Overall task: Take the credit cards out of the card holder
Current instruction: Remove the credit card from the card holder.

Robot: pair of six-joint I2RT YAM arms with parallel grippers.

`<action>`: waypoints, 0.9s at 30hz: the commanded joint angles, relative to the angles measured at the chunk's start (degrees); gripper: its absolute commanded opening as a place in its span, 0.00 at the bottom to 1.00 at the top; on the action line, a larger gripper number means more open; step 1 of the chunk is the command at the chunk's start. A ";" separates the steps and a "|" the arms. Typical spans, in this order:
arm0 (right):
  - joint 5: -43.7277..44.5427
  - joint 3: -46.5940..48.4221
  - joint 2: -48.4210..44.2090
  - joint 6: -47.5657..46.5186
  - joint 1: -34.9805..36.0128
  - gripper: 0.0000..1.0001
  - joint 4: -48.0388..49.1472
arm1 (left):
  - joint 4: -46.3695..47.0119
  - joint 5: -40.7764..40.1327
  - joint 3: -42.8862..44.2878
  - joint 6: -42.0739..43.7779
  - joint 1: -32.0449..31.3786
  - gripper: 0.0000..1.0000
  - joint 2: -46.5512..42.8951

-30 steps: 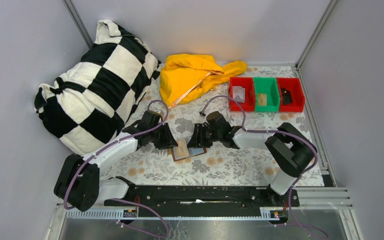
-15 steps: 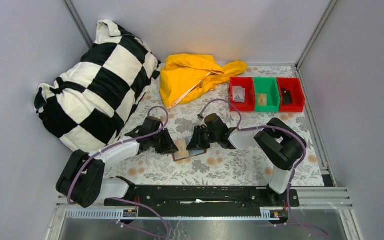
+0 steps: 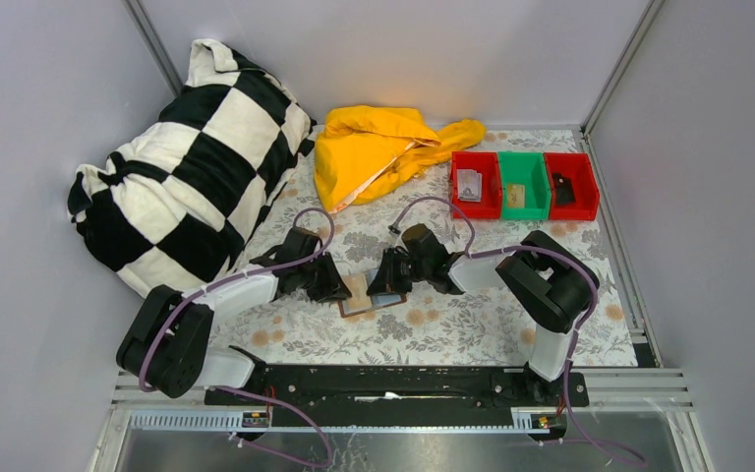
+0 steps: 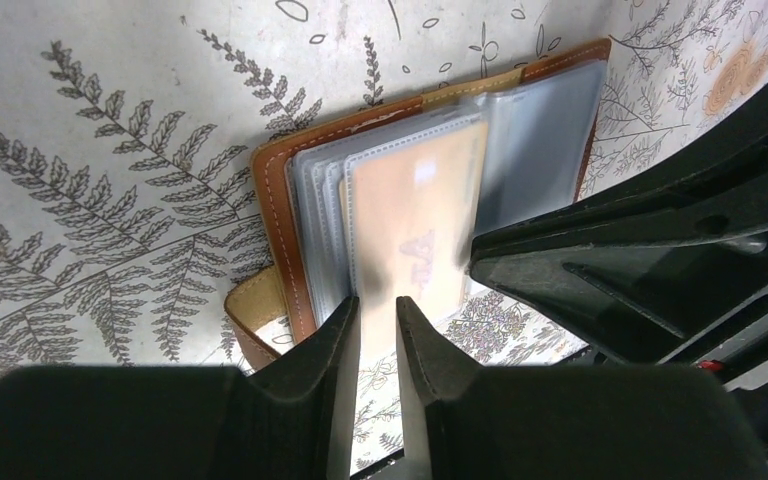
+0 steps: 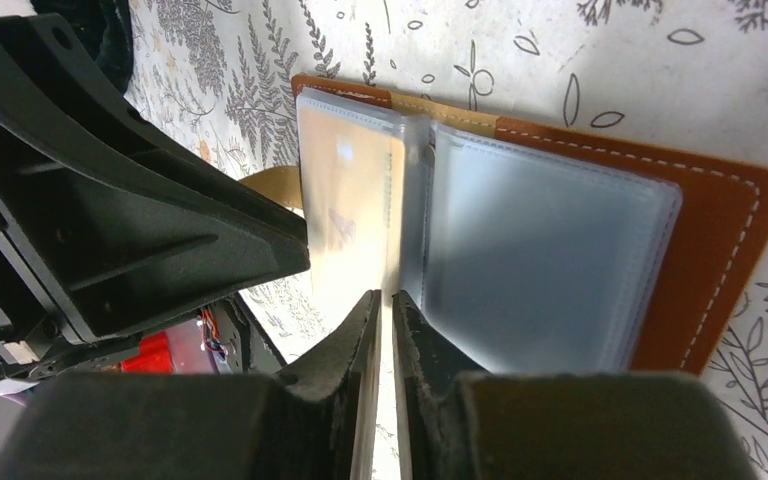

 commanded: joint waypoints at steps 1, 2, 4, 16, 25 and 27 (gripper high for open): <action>-3.57 -0.63 0.47 2.85 0.38 0.14 6.05 | 3.06 1.66 3.24 1.15 -0.15 0.23 1.60; -4.13 -1.01 0.42 3.63 0.33 0.14 7.20 | 3.10 1.73 3.60 1.35 -0.16 0.23 1.76; -4.76 -1.32 0.22 4.59 0.38 0.14 8.35 | 3.19 1.82 4.32 1.78 -0.15 0.23 2.04; 4.70 4.62 -7.70 -11.35 -6.11 0.30 -14.68 | -0.04 -0.04 6.30 4.47 -0.06 0.25 1.02; 6.16 -0.29 -11.33 -12.55 -9.99 0.31 -16.05 | -1.26 -0.98 7.08 5.43 -0.07 0.30 2.55; 5.95 -0.93 -11.01 -12.51 -9.95 0.31 -15.89 | -1.26 -0.71 7.26 5.72 -0.07 0.31 3.68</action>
